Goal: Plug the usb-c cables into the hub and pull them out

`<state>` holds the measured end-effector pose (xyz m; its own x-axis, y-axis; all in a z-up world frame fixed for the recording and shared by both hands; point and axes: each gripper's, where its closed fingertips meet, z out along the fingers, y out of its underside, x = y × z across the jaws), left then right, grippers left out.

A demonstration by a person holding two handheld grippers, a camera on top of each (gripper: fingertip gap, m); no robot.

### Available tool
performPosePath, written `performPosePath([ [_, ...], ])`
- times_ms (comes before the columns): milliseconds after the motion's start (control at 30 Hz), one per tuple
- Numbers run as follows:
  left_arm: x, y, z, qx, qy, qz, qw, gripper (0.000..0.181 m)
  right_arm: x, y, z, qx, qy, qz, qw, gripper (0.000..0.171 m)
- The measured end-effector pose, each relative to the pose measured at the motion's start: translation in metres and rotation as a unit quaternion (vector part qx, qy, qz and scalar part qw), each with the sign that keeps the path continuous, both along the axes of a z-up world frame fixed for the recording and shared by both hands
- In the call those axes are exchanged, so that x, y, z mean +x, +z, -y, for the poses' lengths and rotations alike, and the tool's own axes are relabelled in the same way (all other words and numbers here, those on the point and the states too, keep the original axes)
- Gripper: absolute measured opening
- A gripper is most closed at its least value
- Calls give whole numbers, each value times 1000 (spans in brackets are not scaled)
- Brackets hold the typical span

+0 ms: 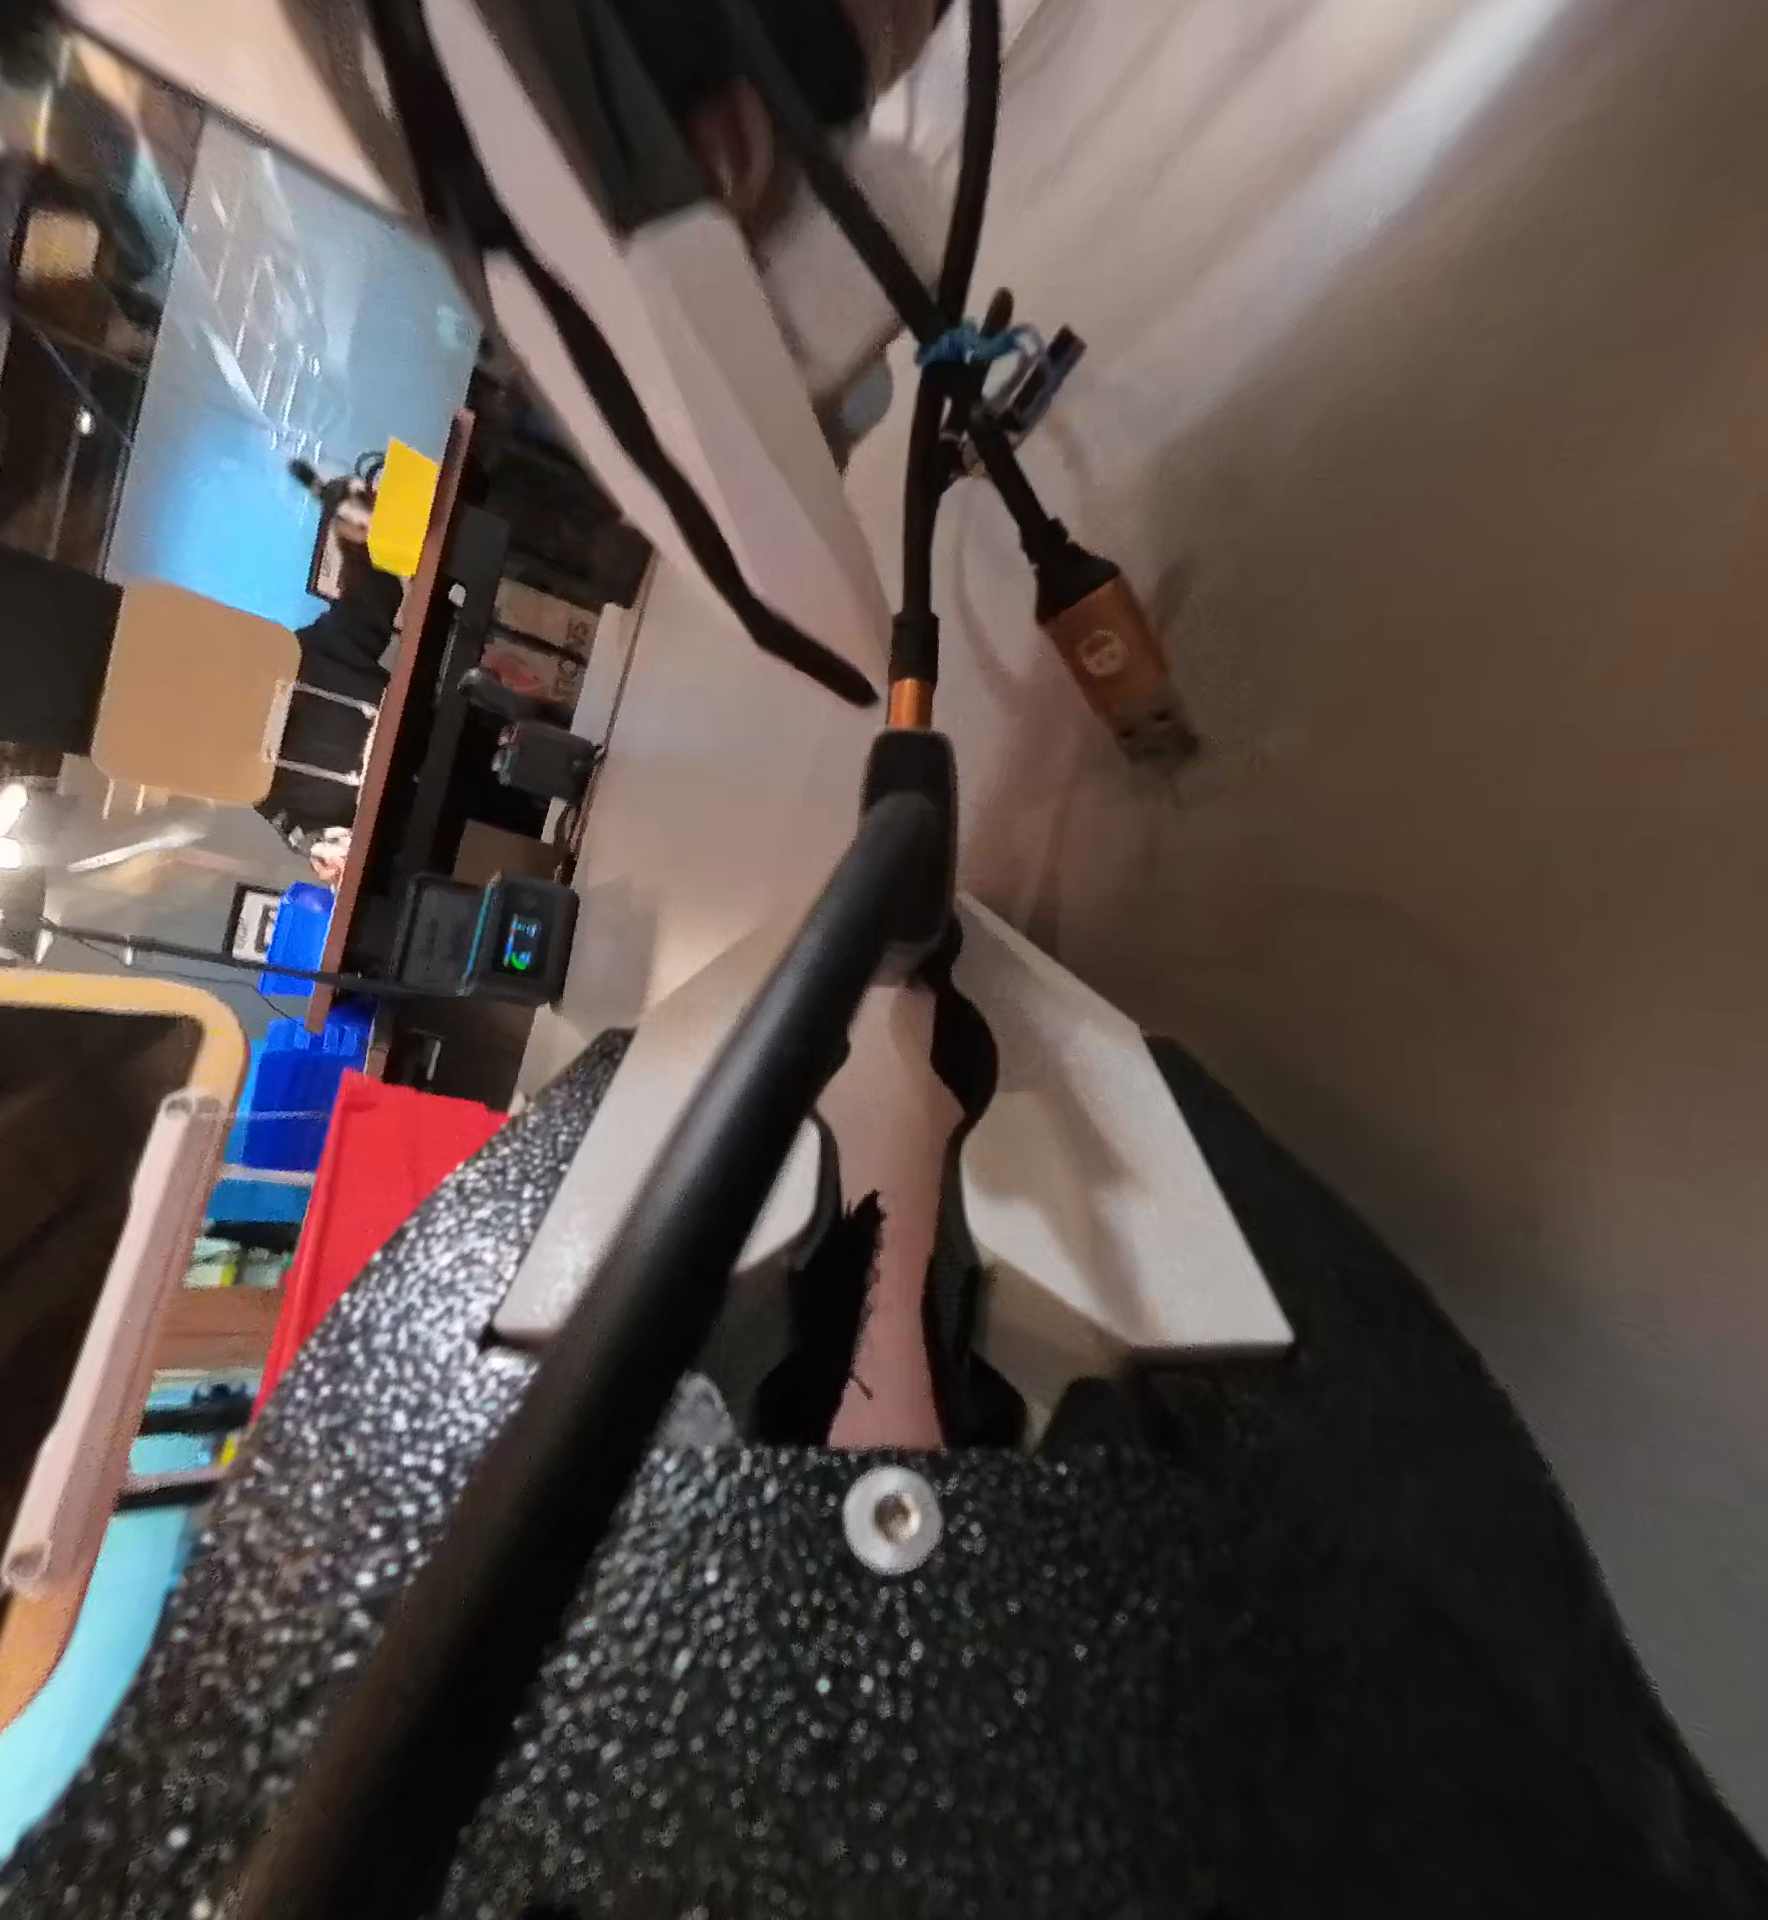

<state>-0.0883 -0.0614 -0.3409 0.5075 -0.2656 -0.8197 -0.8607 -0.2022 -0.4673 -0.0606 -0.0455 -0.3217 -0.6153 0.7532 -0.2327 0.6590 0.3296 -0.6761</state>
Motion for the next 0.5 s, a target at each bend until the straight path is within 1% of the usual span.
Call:
performPosePath([
  [67, -9, 7, -2, 17, 24, 17, 999, 8, -3, 25, -19, 57, -38, -96, 993, 28],
  [100, -9, 11, -3, 24, 24, 32, 999, 8, -2, 42, -26, 96, -50, -155, 982, 30],
  [133, -7, 15, -5, 31, 19, 48, 998, 8, 2, 57, -25, 149, -40, -216, 964, 29],
  [167, -3, 18, -7, 35, 9, 63, 997, 8, 9, 69, -17, 215, -10, -277, 936, 25],
  [200, 1, 20, -9, 35, 0, 71, 997, 8, 15, 78, -7, 282, 21, -334, 899, 21],
  [233, 4, 20, -11, 35, -3, 69, 997, 8, 19, 82, 5, 332, 49, -371, 866, 20],
  [267, 5, 20, -14, 33, -5, 60, 998, 9, 22, 79, 17, 362, 71, -379, 848, 22],
  [300, 8, 20, -15, 30, -11, 52, 998, 9, 24, 70, 25, 377, 86, -366, 847, 30],
  [333, 12, 20, -17, 26, -19, 46, 998, 9, 25, 60, 31, 381, 97, -347, 852, 38],
  [433, 21, 23, -19, 16, -36, 35, 999, 10, 27, 41, 42, 390, 133, -328, 850, 36],
  [500, 24, 26, -21, 10, -40, 31, 999, 9, 29, 33, 45, 397, 149, -314, 849, 30],
])
